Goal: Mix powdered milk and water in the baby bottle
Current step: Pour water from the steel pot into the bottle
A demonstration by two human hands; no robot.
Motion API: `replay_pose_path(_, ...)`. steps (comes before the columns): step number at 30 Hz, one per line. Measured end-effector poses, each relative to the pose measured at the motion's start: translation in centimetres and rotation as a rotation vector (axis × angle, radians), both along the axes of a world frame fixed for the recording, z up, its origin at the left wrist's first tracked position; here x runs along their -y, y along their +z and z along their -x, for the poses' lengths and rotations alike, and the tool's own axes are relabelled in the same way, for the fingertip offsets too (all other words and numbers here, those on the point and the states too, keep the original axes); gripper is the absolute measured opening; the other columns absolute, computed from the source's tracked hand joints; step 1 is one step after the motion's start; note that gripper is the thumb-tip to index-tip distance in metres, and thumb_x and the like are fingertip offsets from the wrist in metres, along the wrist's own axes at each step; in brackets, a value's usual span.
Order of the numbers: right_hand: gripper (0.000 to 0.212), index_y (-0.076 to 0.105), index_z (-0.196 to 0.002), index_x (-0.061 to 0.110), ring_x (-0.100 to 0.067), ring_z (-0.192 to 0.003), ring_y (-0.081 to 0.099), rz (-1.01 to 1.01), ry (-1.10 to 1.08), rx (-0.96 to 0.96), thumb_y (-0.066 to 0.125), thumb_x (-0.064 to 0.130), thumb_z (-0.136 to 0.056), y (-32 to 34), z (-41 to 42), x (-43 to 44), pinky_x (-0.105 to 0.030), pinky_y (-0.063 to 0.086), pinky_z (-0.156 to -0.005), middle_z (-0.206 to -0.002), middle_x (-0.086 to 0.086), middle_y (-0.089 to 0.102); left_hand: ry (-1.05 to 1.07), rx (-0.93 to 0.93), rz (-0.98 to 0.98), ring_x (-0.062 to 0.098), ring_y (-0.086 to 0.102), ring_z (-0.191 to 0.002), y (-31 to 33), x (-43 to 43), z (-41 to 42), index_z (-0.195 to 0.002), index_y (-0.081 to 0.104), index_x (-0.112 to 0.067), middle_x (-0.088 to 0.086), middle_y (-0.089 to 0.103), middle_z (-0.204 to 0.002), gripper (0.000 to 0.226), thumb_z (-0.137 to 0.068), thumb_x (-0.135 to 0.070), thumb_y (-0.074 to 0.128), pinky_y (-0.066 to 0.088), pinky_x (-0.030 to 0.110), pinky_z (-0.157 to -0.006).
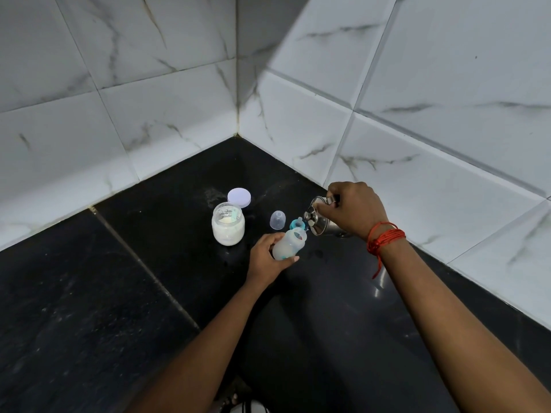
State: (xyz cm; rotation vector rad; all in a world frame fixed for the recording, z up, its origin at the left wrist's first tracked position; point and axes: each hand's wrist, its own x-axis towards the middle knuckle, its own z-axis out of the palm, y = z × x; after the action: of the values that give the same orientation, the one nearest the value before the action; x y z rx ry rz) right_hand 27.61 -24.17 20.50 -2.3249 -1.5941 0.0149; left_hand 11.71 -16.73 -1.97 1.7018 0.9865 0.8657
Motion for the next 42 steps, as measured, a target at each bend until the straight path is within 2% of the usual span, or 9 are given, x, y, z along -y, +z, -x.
replay_pose_path(5, 0.034, 0.050, -0.064, 0.021, -0.027, -0.069, 0.057, -0.025, 0.011, 0.032, 0.068, 0.044, -0.081, 1.4, 0.0, 0.3, -0.028, 0.039, -0.061, -0.063, 0.000, 0.057, -0.008, -0.011, 0.014, 0.014, 0.066, -0.111, -0.1, 0.3, -0.5, -0.120, 0.070, -0.019, -0.004, 0.068, -0.122, 0.062, -0.066, -0.024, 0.100, 0.058, 0.032, -0.096)
replay_pose_path(12, 0.035, 0.056, -0.068, 0.016, -0.029, -0.070, 0.059, -0.083, 0.022, 0.085, 0.068, 0.046, -0.080, 3.5, 0.0, 0.6, -0.034, 0.049, -0.063, -0.066, -0.004, 0.063, -0.020, -0.049, 0.049, 0.014, 0.067, -0.113, -0.5, 0.7, -1.1, -0.122, 0.068, -0.020, -0.004, 0.069, -0.125, 0.062, -0.068, -0.028, 0.098, 0.059, 0.036, -0.099)
replay_pose_path(19, 0.034, 0.059, -0.069, 0.016, -0.028, -0.071, 0.058, -0.122, 0.019, 0.111, 0.069, 0.045, -0.082, 5.1, -0.1, 1.1, -0.030, 0.042, -0.061, -0.066, -0.001, 0.060, -0.018, -0.039, 0.060, 0.013, 0.069, -0.109, -0.7, 0.8, -1.2, -0.119, 0.070, -0.022, -0.006, 0.071, -0.121, 0.060, -0.066, -0.028, 0.099, 0.060, 0.036, -0.096)
replay_pose_path(24, 0.034, 0.056, -0.068, 0.017, -0.027, -0.068, 0.058, -0.142, 0.021, 0.123, 0.068, 0.045, -0.082, 5.8, 0.0, 1.4, -0.031, 0.044, -0.060, -0.064, -0.002, 0.061, -0.026, -0.055, 0.063, 0.015, 0.068, -0.111, -0.7, 0.9, -1.2, -0.121, 0.070, -0.021, -0.004, 0.071, -0.124, 0.060, -0.068, -0.027, 0.098, 0.060, 0.038, -0.098)
replay_pose_path(27, 0.034, 0.054, -0.066, 0.019, -0.026, -0.068, 0.057, -0.137, 0.020, 0.122, 0.069, 0.045, -0.083, 5.9, 0.0, 1.4, -0.030, 0.041, -0.059, -0.063, -0.001, 0.060, -0.029, -0.050, 0.063, 0.015, 0.068, -0.111, -0.6, 1.0, -1.3, -0.121, 0.069, -0.021, -0.004, 0.071, -0.125, 0.060, -0.069, -0.026, 0.098, 0.060, 0.037, -0.098)
replay_pose_path(32, 0.034, 0.051, -0.064, 0.021, -0.027, -0.068, 0.058, -0.147, 0.017, 0.123, 0.068, 0.045, -0.081, 6.3, 0.1, 1.6, -0.034, 0.048, -0.061, -0.063, -0.001, 0.061, -0.033, -0.046, 0.063, 0.015, 0.068, -0.112, -0.4, 1.1, -1.3, -0.121, 0.069, -0.021, -0.003, 0.071, -0.126, 0.059, -0.070, -0.025, 0.097, 0.059, 0.034, -0.098)
replay_pose_path(37, 0.033, 0.050, -0.064, 0.021, -0.026, -0.066, 0.057, -0.166, 0.022, 0.135, 0.067, 0.042, -0.083, 6.7, 0.1, 1.6, -0.031, 0.045, -0.060, -0.059, 0.002, 0.057, -0.040, -0.048, 0.057, 0.011, 0.066, -0.109, -0.2, 1.2, -1.1, -0.120, 0.068, -0.023, -0.006, 0.069, -0.124, 0.057, -0.070, -0.024, 0.097, 0.055, 0.022, -0.094)
replay_pose_path(42, 0.033, 0.052, -0.064, 0.019, -0.027, -0.067, 0.057, -0.181, 0.017, 0.152, 0.067, 0.042, -0.082, 7.2, 0.1, 1.5, -0.032, 0.046, -0.060, -0.061, 0.001, 0.059, -0.042, -0.054, 0.056, 0.011, 0.067, -0.110, -0.3, 1.0, -1.0, -0.118, 0.067, -0.027, -0.007, 0.069, -0.123, 0.057, -0.070, -0.026, 0.097, 0.057, 0.026, -0.095)
